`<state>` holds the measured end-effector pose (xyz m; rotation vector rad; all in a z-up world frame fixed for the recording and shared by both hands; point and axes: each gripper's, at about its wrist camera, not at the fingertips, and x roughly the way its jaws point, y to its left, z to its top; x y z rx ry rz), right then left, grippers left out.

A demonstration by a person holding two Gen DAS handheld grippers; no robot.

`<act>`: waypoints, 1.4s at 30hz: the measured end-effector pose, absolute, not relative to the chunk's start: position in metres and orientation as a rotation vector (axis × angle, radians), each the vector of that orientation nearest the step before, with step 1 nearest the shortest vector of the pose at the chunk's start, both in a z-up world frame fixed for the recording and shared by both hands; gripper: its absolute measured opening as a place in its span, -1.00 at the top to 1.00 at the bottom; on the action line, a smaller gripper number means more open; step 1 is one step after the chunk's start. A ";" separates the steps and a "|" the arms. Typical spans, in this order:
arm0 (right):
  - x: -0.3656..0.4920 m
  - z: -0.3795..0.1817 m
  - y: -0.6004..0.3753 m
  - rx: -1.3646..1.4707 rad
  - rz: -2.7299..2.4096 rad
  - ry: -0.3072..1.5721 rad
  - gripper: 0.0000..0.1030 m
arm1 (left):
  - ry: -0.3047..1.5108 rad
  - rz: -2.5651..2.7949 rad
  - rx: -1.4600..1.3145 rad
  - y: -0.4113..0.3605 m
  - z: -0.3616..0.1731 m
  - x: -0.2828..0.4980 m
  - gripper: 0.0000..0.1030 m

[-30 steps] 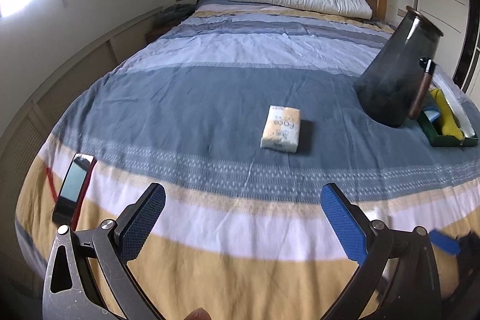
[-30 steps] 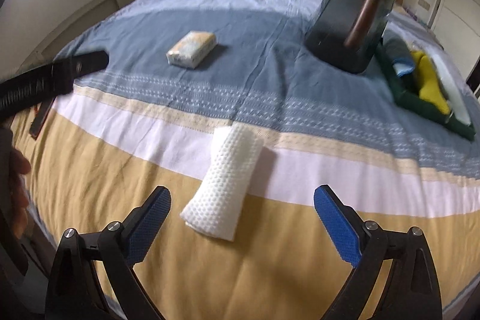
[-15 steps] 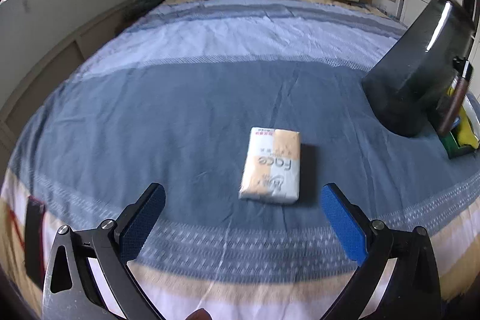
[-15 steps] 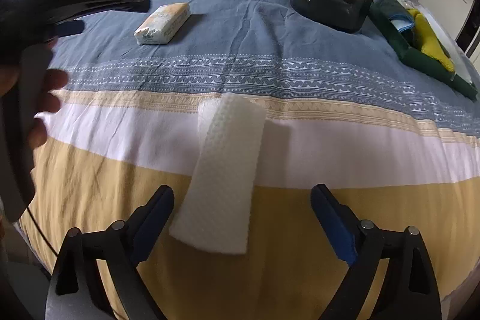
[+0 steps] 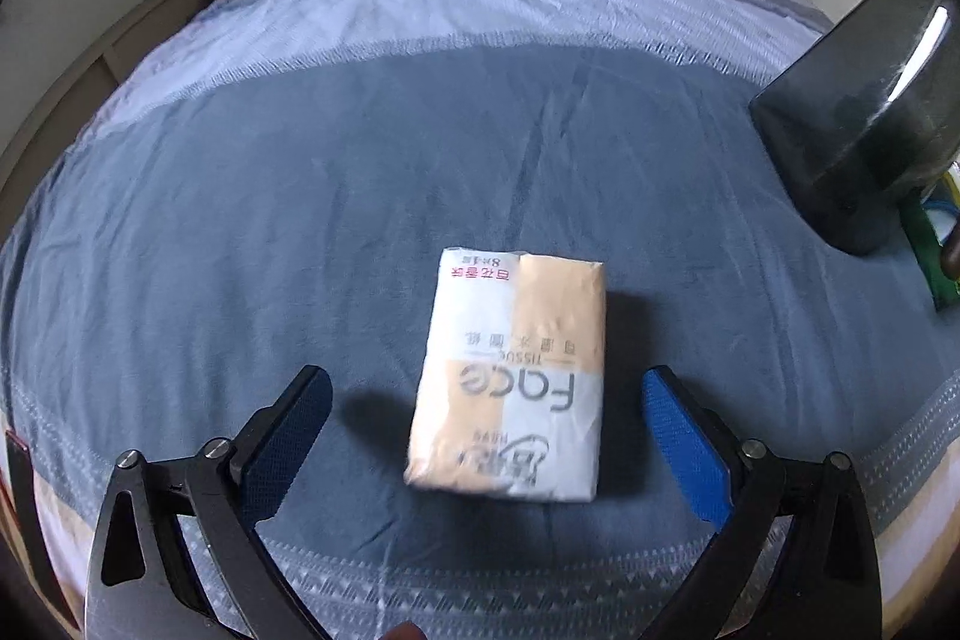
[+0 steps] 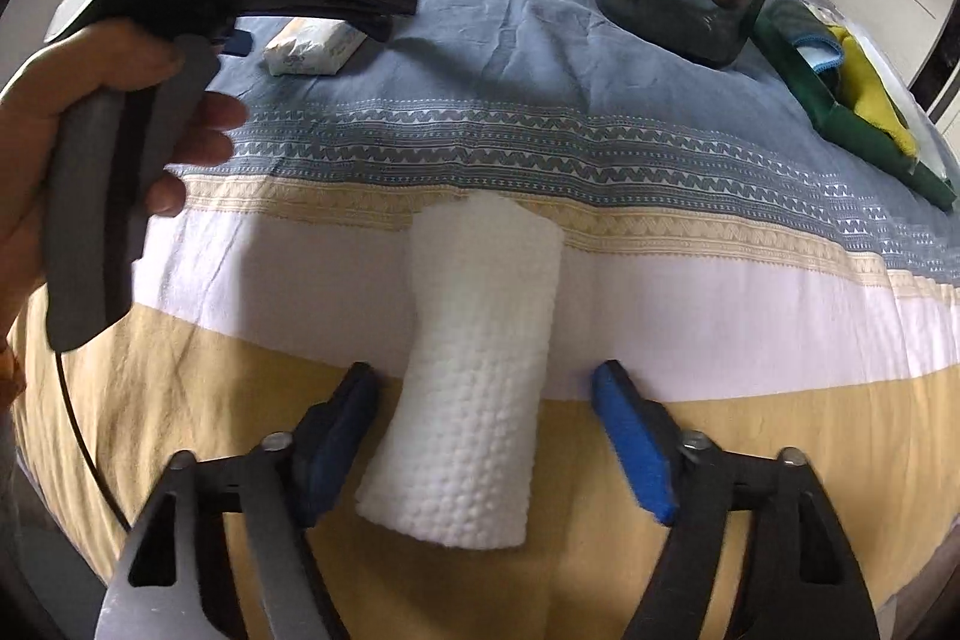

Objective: Organize soft objects
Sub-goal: 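Grasp the Face tissue pack with the left tool while the right tool grasps the white cloth, then carry the tissue pack and white cloth toward the green tray with both tools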

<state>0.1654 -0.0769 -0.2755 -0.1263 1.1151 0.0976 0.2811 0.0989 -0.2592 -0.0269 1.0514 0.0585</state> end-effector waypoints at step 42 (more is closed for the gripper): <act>0.132 -0.153 -0.234 -0.062 0.084 0.928 0.82 | 0.943 -0.025 -0.026 -0.040 -0.172 0.182 0.12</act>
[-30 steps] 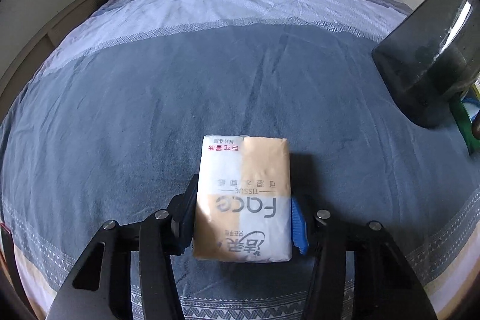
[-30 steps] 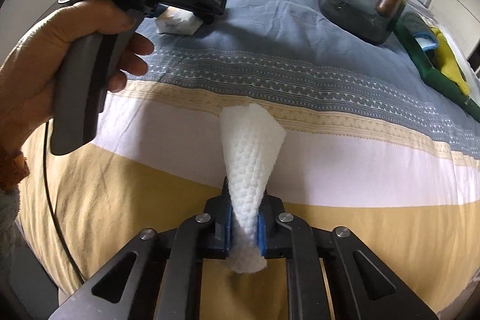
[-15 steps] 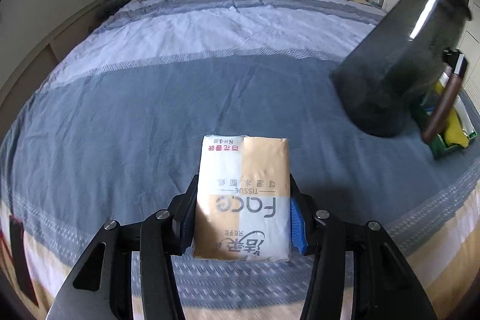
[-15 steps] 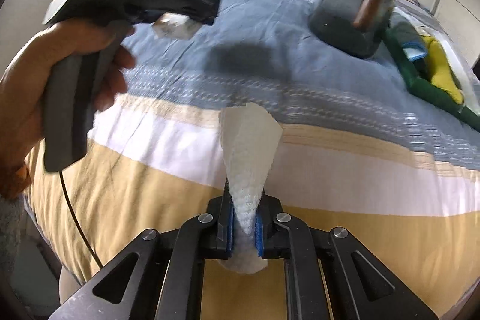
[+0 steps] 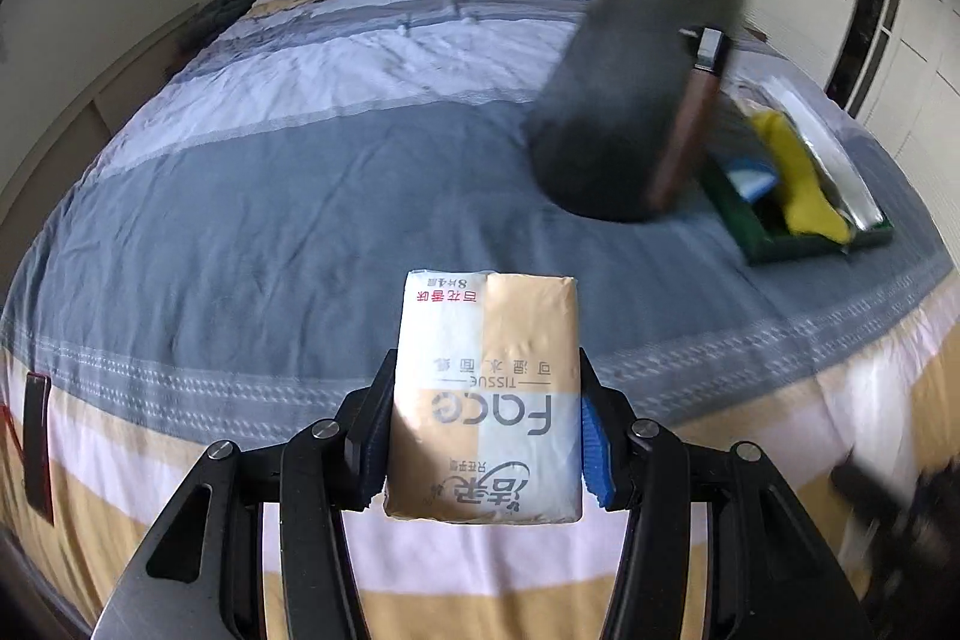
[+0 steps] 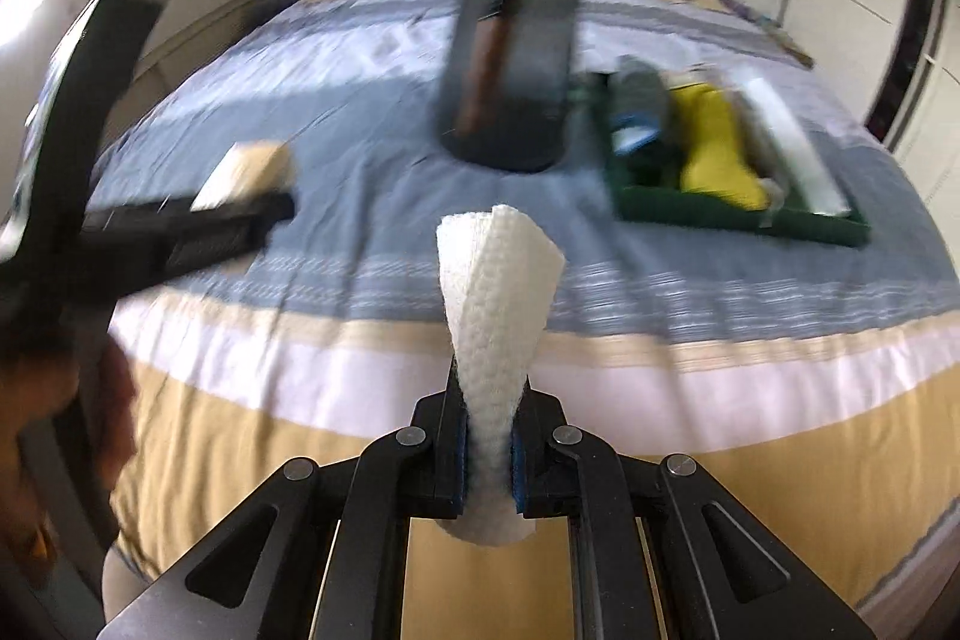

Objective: Organize soft objects
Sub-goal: 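Carry the tissue pack and white cloth toward the green tray with both tools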

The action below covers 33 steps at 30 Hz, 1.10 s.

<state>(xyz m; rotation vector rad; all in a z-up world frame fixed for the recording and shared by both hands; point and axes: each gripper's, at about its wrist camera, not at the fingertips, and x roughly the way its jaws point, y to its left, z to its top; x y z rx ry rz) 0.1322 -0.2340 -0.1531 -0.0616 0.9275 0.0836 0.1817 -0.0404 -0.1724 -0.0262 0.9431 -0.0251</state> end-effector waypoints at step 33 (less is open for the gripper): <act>0.176 -0.113 -0.416 -0.041 -0.084 0.822 0.81 | 0.910 -0.210 0.065 -0.248 -0.128 0.208 0.11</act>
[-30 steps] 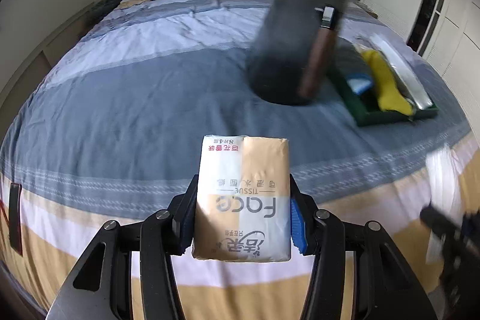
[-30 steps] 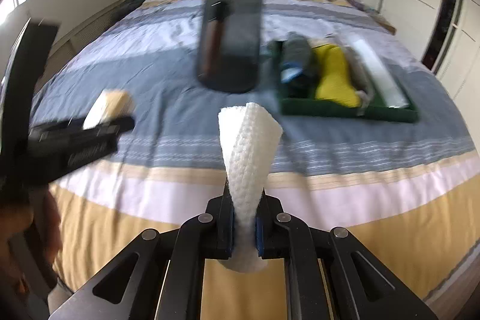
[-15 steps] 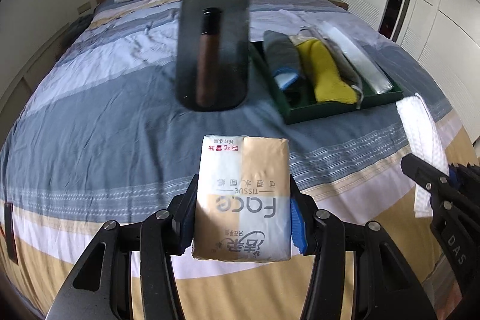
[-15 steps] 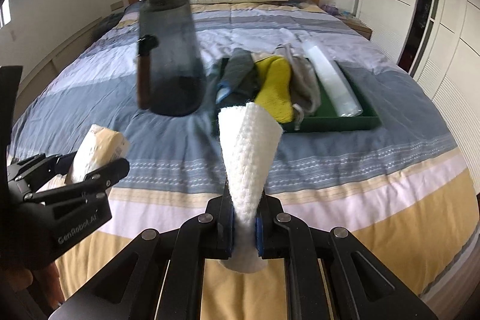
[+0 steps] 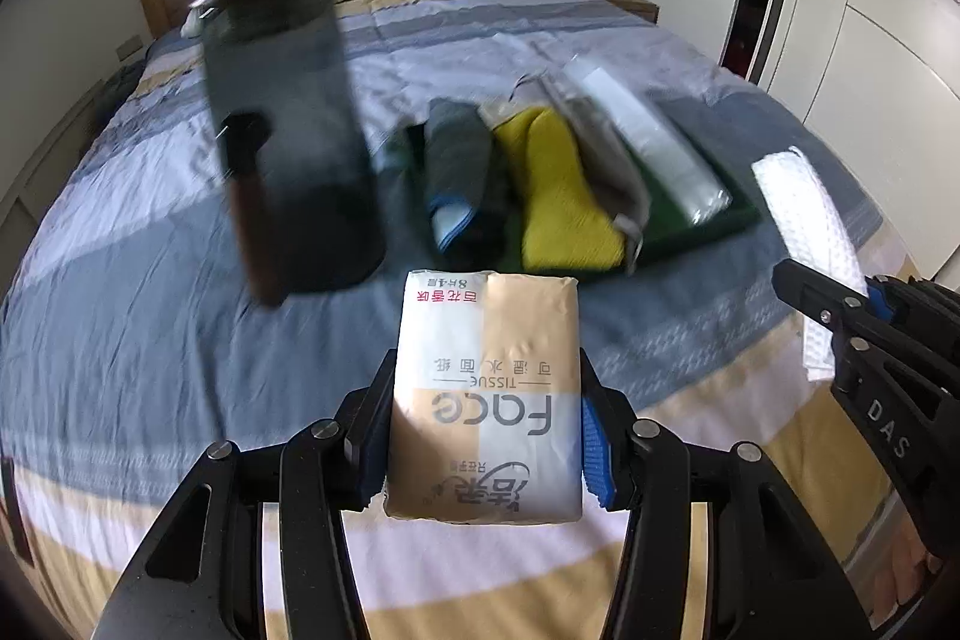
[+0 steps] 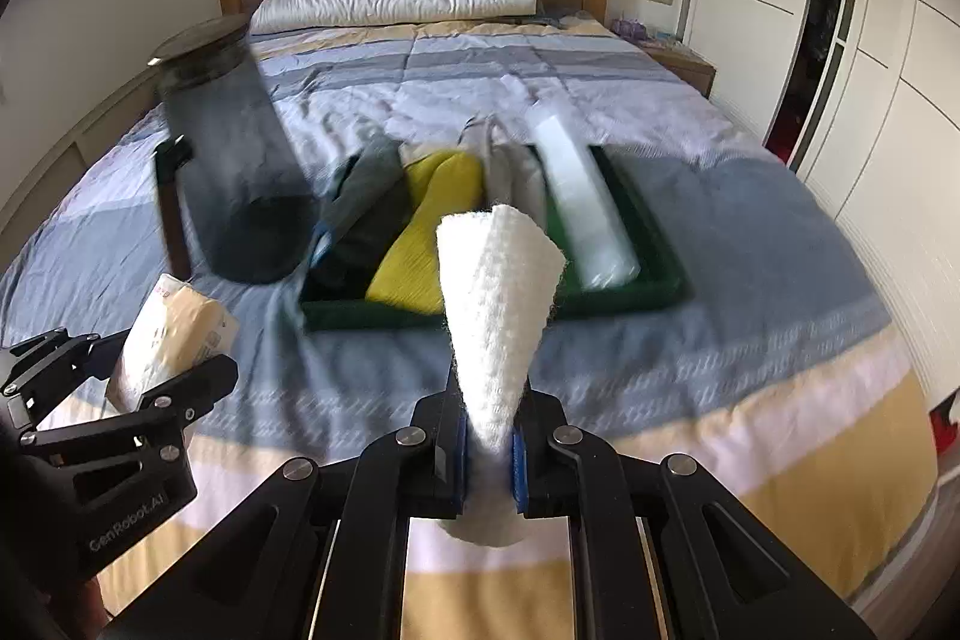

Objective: Organize soft objects
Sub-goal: 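Carry the tissue pack and white cloth toward the green tray with both tools, then lower the tissue pack onto the yellow towel while the right tool lowers the cloth beside the sleeve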

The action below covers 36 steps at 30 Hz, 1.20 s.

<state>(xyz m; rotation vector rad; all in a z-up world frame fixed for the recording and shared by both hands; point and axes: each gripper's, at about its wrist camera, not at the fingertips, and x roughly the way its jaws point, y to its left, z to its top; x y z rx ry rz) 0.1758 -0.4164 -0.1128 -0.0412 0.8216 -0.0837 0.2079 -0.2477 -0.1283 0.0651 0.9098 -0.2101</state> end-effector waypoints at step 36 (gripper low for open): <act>0.430 -0.179 -0.486 -0.169 0.002 0.951 0.73 | 0.896 -0.204 0.049 -0.323 -0.162 0.388 0.09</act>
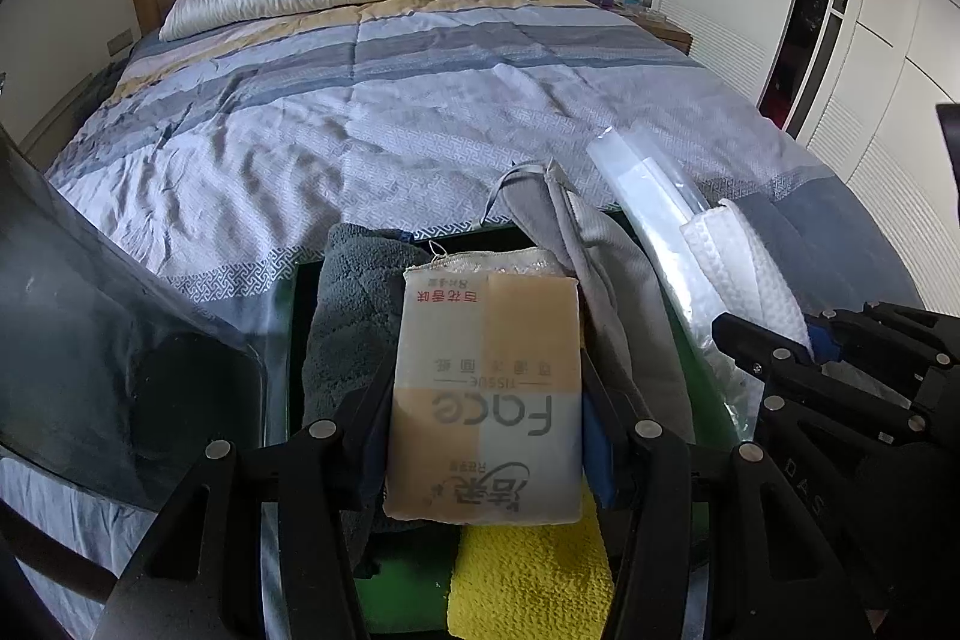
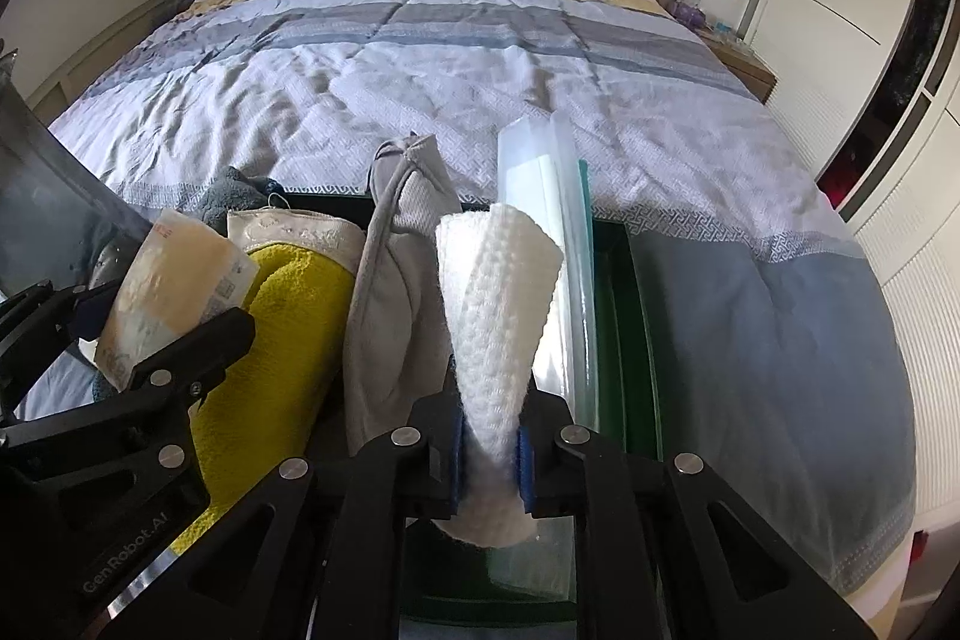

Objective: Organize soft objects
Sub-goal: 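Lower the tissue pack onto the yellow towel while the right tool lowers the cloth beside the sleeve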

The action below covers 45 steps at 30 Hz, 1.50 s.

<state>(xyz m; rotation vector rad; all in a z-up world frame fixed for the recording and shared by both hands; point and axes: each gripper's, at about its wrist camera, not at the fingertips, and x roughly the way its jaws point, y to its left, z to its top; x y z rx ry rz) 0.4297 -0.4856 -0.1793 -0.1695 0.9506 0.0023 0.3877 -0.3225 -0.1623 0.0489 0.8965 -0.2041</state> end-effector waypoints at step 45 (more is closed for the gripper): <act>0.427 -0.174 -0.502 -0.156 -0.027 0.929 0.17 | 0.868 -0.177 0.054 -0.326 -0.156 0.381 -0.72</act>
